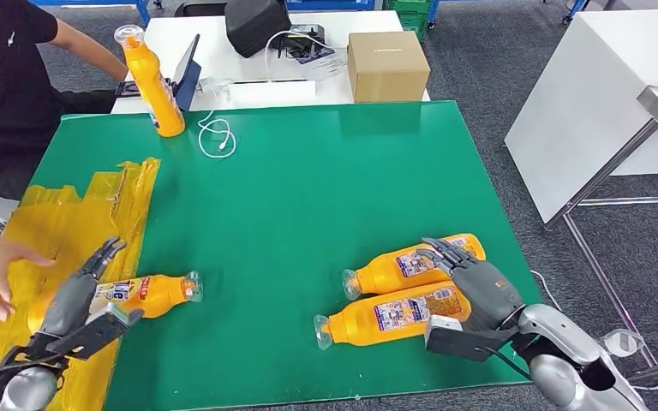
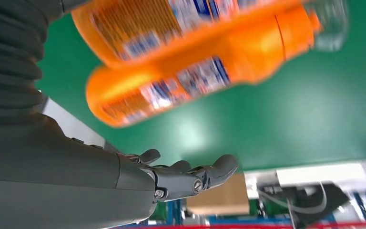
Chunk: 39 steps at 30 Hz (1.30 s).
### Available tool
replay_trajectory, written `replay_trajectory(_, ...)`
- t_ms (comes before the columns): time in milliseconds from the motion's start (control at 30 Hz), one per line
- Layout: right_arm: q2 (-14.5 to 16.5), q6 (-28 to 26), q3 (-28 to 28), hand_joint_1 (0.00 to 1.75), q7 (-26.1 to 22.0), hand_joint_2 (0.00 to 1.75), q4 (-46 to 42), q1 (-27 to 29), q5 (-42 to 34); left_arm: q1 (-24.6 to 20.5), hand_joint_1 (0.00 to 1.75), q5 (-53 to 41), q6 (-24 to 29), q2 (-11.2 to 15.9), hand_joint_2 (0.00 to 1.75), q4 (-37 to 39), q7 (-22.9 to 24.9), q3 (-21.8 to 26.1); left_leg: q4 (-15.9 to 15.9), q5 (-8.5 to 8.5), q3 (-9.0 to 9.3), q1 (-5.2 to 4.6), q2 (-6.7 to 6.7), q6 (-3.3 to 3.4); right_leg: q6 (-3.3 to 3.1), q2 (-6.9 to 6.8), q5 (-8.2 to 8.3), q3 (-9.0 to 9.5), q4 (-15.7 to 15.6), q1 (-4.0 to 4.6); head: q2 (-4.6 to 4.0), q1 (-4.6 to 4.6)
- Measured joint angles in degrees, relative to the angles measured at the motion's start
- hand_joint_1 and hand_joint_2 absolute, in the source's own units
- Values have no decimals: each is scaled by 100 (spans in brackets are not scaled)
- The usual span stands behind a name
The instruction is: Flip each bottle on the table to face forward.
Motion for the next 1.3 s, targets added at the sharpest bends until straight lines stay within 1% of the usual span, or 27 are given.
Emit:
replay_trajectory(100,-28,-1,23,0,26,175,5,134,34,-87,0,274,-123,-212,175,-124,-45,162,0,-1,0,-2,3,0,0,2,0,-4,0,0,0,-2)
replay_trajectory(167,-43,0,29,0,40,175,5,186,46,-119,0,446,-210,-306,87,-170,-94,238,0,-1,0,-1,4,0,0,3,0,-7,0,1,0,-2)
replay_trajectory(233,-64,1,33,0,73,175,2,288,103,-161,0,1052,-507,-465,0,-273,-183,403,0,-1,0,0,2,0,0,1,0,-8,0,3,0,-1)
replay_trajectory(300,-91,-21,46,0,131,175,-16,466,214,-217,0,1745,-832,-652,0,-426,-235,626,0,0,-1,1,1,-1,0,0,0,-7,0,4,0,0)
replay_trajectory(367,-112,-86,77,0,204,175,-52,648,334,-262,0,2037,-941,-794,0,-568,-244,805,-1,-1,-2,1,1,-1,0,0,0,-7,0,4,0,-2)
replay_trajectory(500,-122,-266,176,0,361,175,-92,855,578,-290,0,2331,-1023,-1052,0,-875,-391,1024,-1,-2,-3,1,4,0,0,2,0,-9,0,3,0,-1)
replay_trajectory(633,-43,-340,274,0,428,175,-55,822,816,-308,0,2372,-1067,-1223,0,-1068,-413,1061,-1,-1,-2,1,4,0,0,2,0,-6,-1,2,0,-1)
replay_trajectory(767,97,-342,342,0,438,175,53,709,907,-345,0,2373,-1067,-1334,0,-1142,-411,1059,-1,1,0,1,4,1,1,2,1,-2,0,2,0,-1)
replay_trajectory(933,199,-364,405,0,442,175,157,640,1057,-362,0,2429,-1075,-1399,0,-1178,-402,1059,-1,1,-1,1,4,1,1,2,1,-3,0,2,0,-2)
replay_trajectory(1167,462,-657,506,0,612,175,493,506,2006,-374,0,2544,-1135,-1491,0,-1227,-302,1056,-1,0,-2,1,4,1,1,2,1,-4,0,2,0,-1)
replay_trajectory(1300,616,-774,537,0,656,175,626,469,2234,-373,0,2701,-1157,-1559,0,-1270,-218,1056,-1,1,-2,1,3,1,1,1,1,-3,0,2,0,-1)
